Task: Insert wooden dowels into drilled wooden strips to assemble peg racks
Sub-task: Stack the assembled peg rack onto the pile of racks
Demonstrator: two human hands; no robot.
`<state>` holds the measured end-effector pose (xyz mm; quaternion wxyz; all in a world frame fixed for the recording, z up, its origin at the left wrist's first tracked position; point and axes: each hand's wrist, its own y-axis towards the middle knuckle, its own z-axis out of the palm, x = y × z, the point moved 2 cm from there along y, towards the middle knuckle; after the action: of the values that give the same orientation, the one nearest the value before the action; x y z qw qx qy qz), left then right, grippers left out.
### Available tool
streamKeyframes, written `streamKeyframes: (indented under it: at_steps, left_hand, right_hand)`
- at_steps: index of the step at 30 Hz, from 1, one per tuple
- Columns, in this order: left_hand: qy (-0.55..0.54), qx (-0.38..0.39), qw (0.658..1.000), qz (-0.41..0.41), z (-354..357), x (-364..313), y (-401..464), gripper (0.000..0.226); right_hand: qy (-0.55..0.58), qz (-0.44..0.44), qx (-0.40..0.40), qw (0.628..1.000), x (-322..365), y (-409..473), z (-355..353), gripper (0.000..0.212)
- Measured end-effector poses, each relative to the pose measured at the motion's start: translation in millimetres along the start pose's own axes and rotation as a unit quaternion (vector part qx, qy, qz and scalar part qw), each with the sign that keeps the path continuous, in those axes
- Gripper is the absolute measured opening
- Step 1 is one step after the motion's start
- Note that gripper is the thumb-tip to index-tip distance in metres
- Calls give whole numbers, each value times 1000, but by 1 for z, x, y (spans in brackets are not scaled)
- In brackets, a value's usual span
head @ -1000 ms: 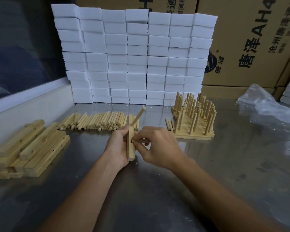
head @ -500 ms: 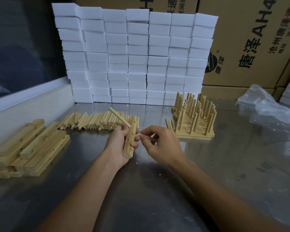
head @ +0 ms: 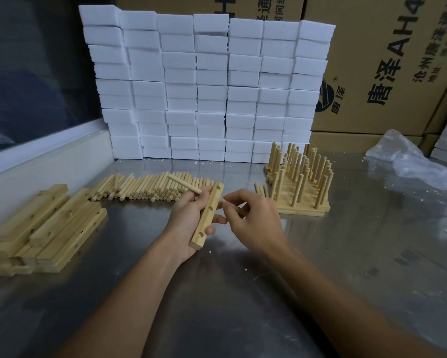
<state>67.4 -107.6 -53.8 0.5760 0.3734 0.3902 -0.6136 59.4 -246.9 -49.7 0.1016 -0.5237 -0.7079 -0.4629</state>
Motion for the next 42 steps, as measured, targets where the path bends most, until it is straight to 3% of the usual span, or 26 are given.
streamKeyframes:
  at_steps: [5,13,18,22,27,36,42]
  left_hand:
    - [90,17,995,29,3,2,-2,19]
    - [256,45,957,130,2,6,-1,15]
    - [252,11,963,89,-2,10,4,22]
    - [185,-16,982,-10,-3,12,8,26]
    - [164,-34,981,-98,-5,7,8,23]
    - [221,-57,971,-68,-5,8,6,22]
    - [214,-3,975,-56,-3,8,5,30]
  right_hand:
    - [3,14,-16,1000,-5,3,-3,13]
    - [-28,27,-41,998,-10,4,-8,15]
    - [-54,31,-26,998,-12,4,-5,17]
    - [-45,48,-16,998,-16,4,-3,18]
    - [-38,55,-8,998,-21,3,0,19]
    - [-12,78,7,997,-29,3,3,19]
    - [1,83,-4,997,-31,3,2,16]
